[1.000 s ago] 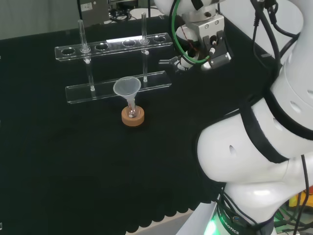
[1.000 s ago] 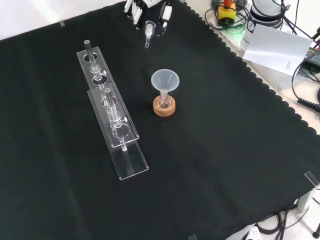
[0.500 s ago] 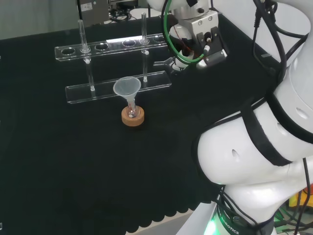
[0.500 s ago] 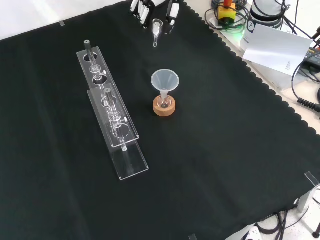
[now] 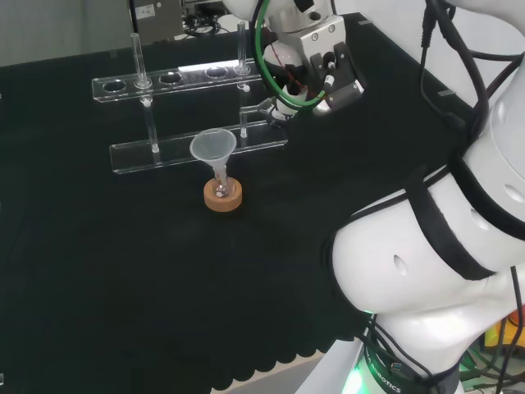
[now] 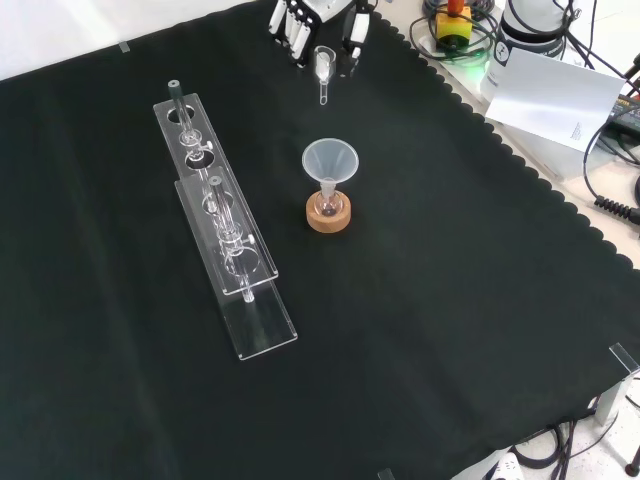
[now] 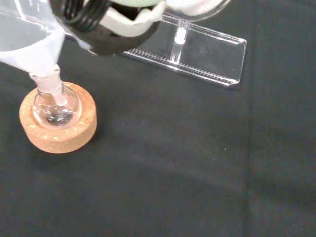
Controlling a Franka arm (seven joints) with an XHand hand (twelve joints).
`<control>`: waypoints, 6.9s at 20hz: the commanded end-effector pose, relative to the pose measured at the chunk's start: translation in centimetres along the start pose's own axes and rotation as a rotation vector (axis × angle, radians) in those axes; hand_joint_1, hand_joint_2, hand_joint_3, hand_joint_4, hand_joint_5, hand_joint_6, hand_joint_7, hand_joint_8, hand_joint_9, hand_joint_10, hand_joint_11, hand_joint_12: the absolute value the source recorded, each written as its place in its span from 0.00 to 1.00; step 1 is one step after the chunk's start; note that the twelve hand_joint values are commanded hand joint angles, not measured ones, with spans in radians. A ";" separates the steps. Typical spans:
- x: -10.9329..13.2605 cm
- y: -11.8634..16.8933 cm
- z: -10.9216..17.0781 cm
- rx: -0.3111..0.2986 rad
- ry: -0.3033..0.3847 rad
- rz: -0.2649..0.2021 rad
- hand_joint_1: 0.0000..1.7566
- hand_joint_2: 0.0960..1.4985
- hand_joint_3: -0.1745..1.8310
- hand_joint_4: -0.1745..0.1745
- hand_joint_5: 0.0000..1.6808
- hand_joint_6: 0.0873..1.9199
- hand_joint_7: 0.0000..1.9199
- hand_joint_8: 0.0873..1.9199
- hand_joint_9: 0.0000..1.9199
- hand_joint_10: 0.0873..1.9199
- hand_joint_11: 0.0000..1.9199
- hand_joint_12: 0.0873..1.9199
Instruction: Pour all the NaCl from the weighing funnel into the round-bottom flask.
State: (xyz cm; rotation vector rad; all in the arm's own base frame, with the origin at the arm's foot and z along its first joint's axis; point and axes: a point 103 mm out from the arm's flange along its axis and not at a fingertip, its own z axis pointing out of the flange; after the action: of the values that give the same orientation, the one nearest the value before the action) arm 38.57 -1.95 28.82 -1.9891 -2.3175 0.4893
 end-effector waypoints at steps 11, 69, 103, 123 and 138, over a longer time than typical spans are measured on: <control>5.1 -0.6 -1.0 0.034 -0.088 -0.050 0.71 0.51 0.33 0.69 0.65 0.48 0.59 0.39 0.60 0.17 0.37 0.58; 5.2 3.5 0.0 0.208 -0.250 -0.049 0.71 0.51 0.33 0.66 0.66 0.48 0.59 0.39 0.60 0.17 0.37 0.57; 5.9 4.5 -0.7 0.242 -0.346 -0.038 0.63 0.52 0.33 0.82 0.64 0.47 0.58 0.37 0.59 0.17 0.38 0.57; 6.0 4.8 -1.4 0.234 -0.387 -0.020 0.61 0.47 0.41 1.00 0.64 0.49 0.59 0.33 0.59 0.17 0.38 0.57; 7.0 5.5 -1.9 0.248 -0.439 -0.020 0.61 0.47 0.41 1.00 0.64 0.49 0.59 0.33 0.59 0.17 0.38 0.57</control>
State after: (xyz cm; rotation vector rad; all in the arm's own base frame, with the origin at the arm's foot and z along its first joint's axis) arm 42.97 5.96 27.91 -1.8858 -2.3438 1.2348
